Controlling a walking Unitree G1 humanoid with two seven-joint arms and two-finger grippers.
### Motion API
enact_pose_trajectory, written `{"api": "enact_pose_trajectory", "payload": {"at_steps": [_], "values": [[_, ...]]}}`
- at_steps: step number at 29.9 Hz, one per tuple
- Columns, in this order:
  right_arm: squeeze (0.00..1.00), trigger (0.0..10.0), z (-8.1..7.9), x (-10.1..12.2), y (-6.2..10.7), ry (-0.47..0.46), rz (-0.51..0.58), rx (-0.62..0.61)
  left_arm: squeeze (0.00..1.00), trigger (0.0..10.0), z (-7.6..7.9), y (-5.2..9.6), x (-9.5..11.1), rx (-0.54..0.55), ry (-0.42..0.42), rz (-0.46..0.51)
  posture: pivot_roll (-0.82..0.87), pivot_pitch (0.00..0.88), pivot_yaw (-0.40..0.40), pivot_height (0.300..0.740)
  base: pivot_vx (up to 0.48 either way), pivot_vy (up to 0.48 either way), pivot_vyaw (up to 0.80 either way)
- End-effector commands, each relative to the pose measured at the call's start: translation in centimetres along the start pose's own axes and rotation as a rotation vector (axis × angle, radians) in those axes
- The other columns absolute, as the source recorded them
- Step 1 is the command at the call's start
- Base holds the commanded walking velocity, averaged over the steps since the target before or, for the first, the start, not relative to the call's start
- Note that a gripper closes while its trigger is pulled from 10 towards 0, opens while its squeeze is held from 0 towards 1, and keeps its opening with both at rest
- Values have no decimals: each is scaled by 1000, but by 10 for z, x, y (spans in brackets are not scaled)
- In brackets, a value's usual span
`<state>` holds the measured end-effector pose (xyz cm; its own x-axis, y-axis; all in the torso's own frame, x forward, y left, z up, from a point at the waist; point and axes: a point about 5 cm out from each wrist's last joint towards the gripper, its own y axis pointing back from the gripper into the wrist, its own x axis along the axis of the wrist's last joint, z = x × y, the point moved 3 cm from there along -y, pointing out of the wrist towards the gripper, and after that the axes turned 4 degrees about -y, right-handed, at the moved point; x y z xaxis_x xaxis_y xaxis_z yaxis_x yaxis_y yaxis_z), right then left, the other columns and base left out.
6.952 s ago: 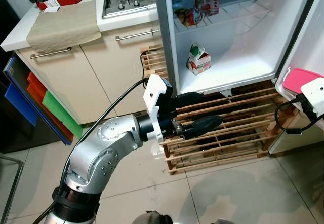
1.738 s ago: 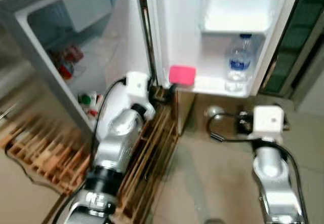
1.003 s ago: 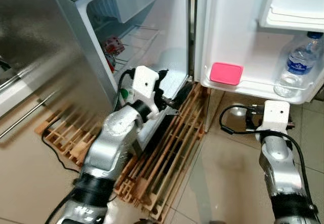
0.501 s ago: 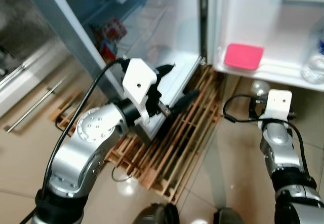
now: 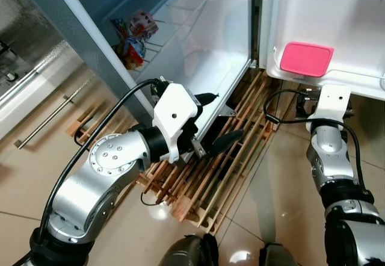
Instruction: Restocking fridge
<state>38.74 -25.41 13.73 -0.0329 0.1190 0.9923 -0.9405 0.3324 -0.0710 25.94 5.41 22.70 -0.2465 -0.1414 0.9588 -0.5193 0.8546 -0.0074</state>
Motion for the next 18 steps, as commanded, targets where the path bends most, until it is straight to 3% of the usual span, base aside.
{"api": "enact_pose_trajectory", "payload": {"at_steps": [1, 10, 15, 18], "values": [[20, 10000, -7, 10, -3, -3, 36, 14, 0, 10000, -2, 4, 1, 10, -12, -11, 121, 181, 260, 740, 0, 0, 0], [20, 10000, -13, 30, -12, -65, 81, 1, 0, 10000, -3, 3, 1, 15, -13, -9, 116, 168, 253, 740, 0, 0, 0], [16, 10000, -31, 39, -13, -79, 97, 49, 0, 10000, -1, 1, 0, 4, -2, -3, 106, 169, 245, 740, 0, 0, 0], [20, 10000, -33, 38, -12, -81, 91, 46, 0, 10000, 0, 2, -1, 1, 8, -3, 104, 169, 241, 740, 0, 0, 0]]}}
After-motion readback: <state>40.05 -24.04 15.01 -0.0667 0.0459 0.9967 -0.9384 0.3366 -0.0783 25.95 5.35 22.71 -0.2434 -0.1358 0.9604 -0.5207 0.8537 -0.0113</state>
